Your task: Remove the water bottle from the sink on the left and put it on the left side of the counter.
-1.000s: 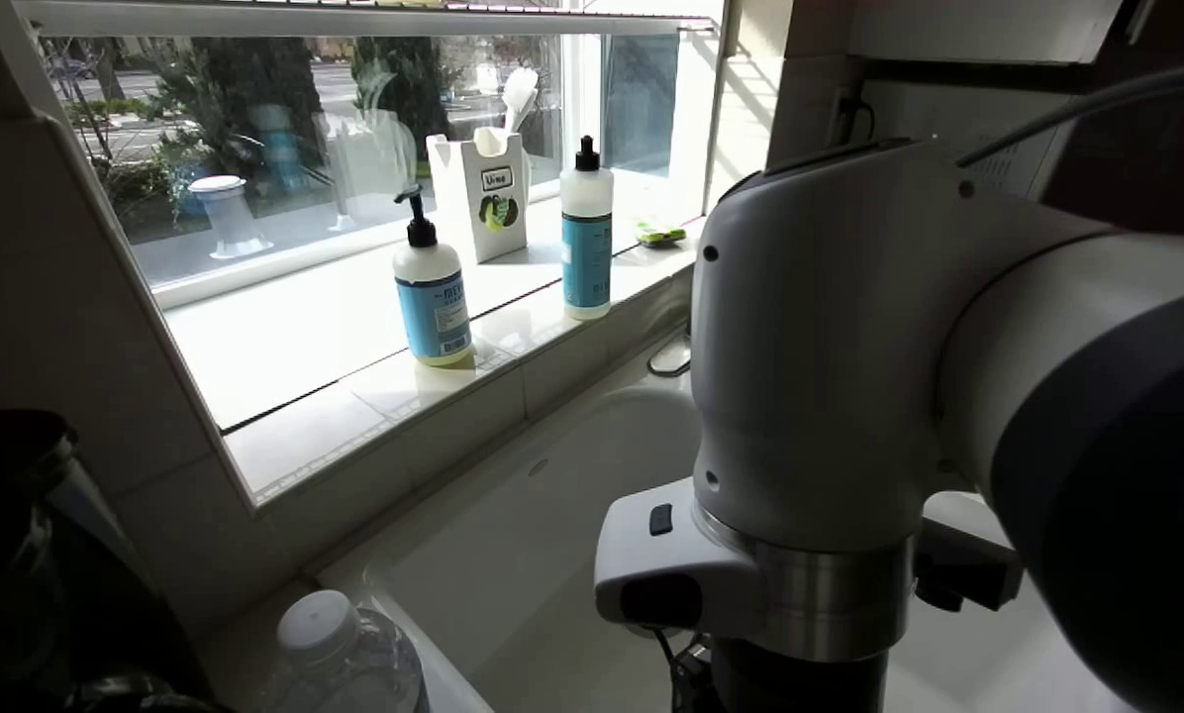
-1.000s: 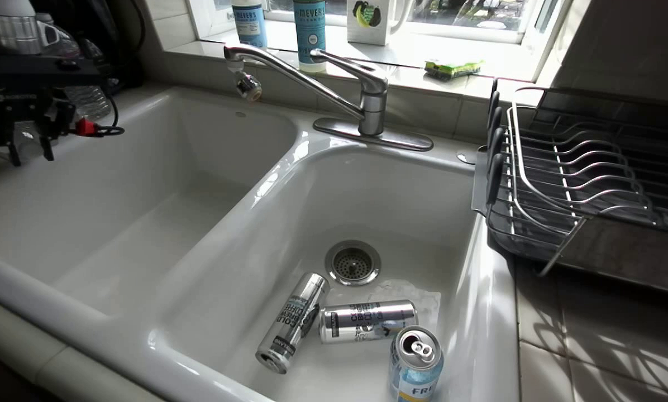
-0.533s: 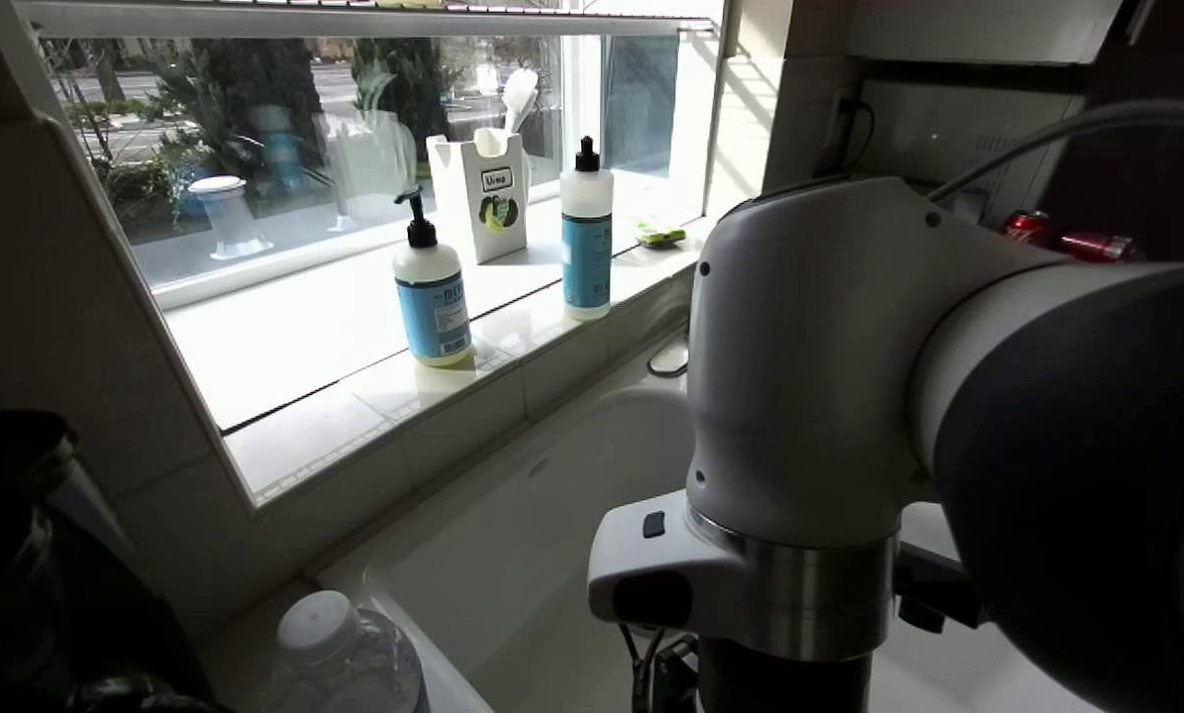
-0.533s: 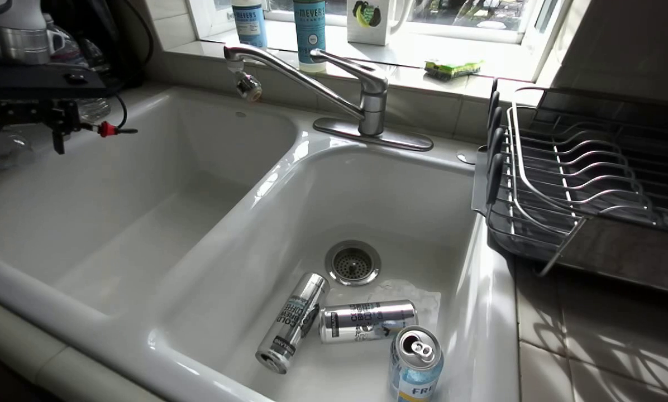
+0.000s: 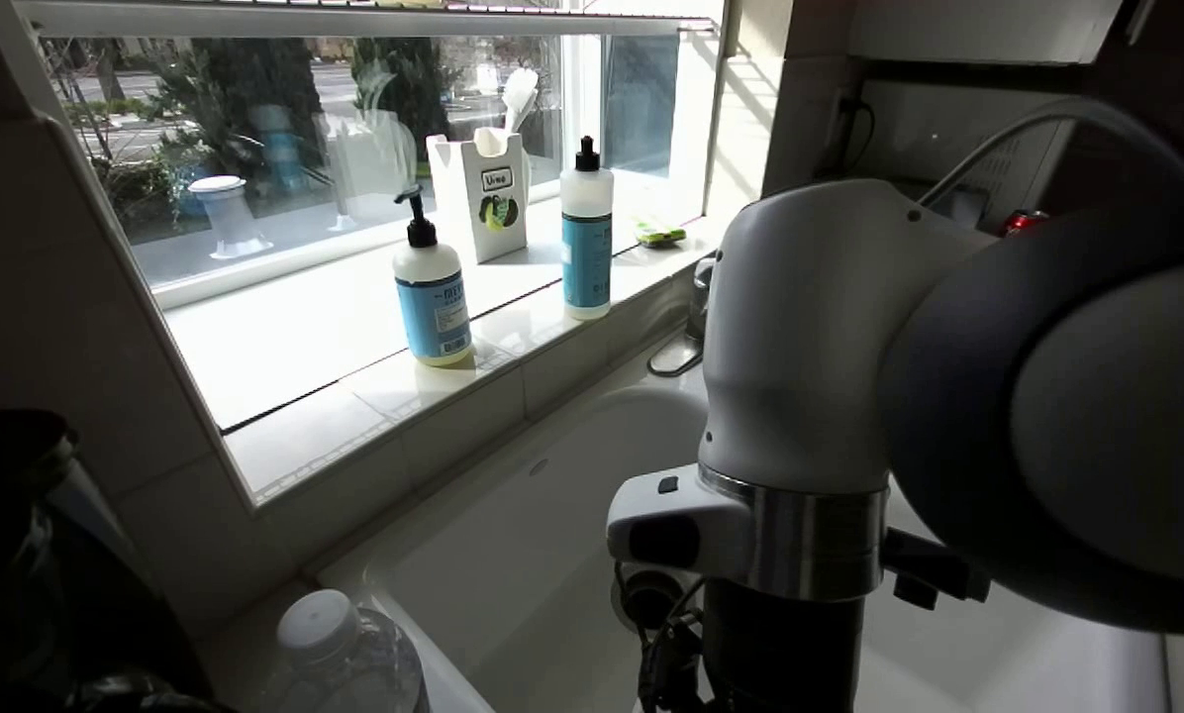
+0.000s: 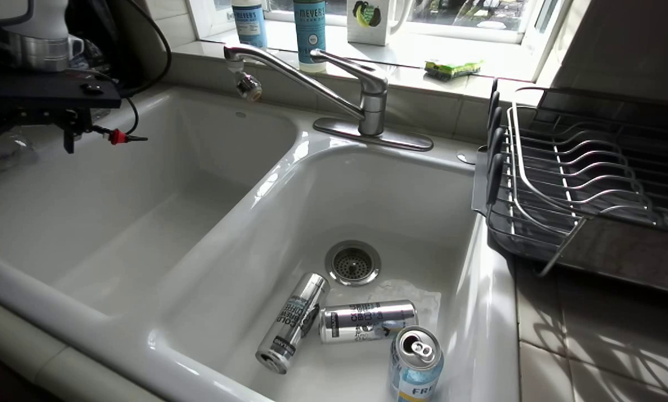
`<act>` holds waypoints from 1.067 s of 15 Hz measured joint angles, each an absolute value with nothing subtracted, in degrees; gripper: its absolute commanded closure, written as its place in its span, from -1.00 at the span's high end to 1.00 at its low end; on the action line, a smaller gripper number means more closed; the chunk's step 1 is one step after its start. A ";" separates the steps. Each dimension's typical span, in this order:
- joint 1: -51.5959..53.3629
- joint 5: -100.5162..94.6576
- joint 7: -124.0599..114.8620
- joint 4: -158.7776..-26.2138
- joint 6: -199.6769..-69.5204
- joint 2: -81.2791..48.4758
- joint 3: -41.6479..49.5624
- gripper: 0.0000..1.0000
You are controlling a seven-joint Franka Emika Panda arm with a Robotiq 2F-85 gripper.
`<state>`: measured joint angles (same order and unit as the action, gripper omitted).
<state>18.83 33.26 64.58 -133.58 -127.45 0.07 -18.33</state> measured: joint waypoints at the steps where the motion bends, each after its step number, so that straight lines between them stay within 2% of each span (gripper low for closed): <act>1: 18.29 34.73 65.70 -134.60 -127.81 0.67 -17.85 1.00; 8: 16.54 49.43 77.62 -144.85 -133.73 7.44 -14.05 1.00; 16: 18.23 79.92 103.38 -154.80 -141.96 12.10 -13.96 1.00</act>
<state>18.23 79.92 103.38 -154.80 -141.96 12.10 -13.96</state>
